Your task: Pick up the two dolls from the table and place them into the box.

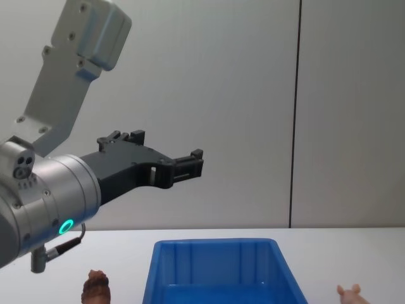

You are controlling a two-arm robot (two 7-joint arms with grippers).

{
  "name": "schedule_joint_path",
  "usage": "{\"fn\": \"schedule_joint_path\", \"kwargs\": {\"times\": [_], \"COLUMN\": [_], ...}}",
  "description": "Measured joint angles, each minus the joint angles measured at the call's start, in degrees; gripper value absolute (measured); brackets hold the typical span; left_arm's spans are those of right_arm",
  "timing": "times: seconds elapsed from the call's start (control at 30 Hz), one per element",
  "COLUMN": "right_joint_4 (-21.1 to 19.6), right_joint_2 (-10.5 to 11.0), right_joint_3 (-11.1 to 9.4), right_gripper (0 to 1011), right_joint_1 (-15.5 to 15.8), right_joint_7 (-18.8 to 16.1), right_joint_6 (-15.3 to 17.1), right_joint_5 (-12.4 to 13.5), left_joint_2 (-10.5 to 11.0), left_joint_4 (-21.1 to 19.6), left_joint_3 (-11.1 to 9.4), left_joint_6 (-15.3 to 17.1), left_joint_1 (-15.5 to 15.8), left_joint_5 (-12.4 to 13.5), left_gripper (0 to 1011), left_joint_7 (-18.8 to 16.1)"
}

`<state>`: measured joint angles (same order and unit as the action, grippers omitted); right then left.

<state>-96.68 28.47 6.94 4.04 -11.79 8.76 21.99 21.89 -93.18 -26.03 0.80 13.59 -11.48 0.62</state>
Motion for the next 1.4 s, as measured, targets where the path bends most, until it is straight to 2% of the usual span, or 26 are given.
{"fn": "schedule_joint_path", "kwargs": {"times": [0.4, 0.87, 1.4], "right_joint_4": [4.3, 10.2, 15.0], "right_joint_2": [1.0, -0.5, -2.1], "right_joint_3": [-0.2, 1.3, 2.7], "right_gripper": [1001, 1001, 1001], "right_joint_1": [-1.6, -4.9, -7.4], "right_joint_7": [-4.1, -7.5, -9.9], "right_joint_6": [2.9, 4.9, 6.4], "right_joint_5": [-1.4, -2.5, -3.2], "left_joint_2": [0.0, 0.0, 0.0], "left_joint_4": [0.0, 0.0, 0.0], "left_joint_3": [0.0, 0.0, 0.0], "left_joint_6": [0.0, 0.0, 0.0], "left_joint_1": [0.0, 0.0, 0.0], "left_joint_5": [0.0, 0.0, 0.0], "left_gripper": [1001, 1001, 1001], "left_joint_7": [0.0, 0.0, 0.0]}}
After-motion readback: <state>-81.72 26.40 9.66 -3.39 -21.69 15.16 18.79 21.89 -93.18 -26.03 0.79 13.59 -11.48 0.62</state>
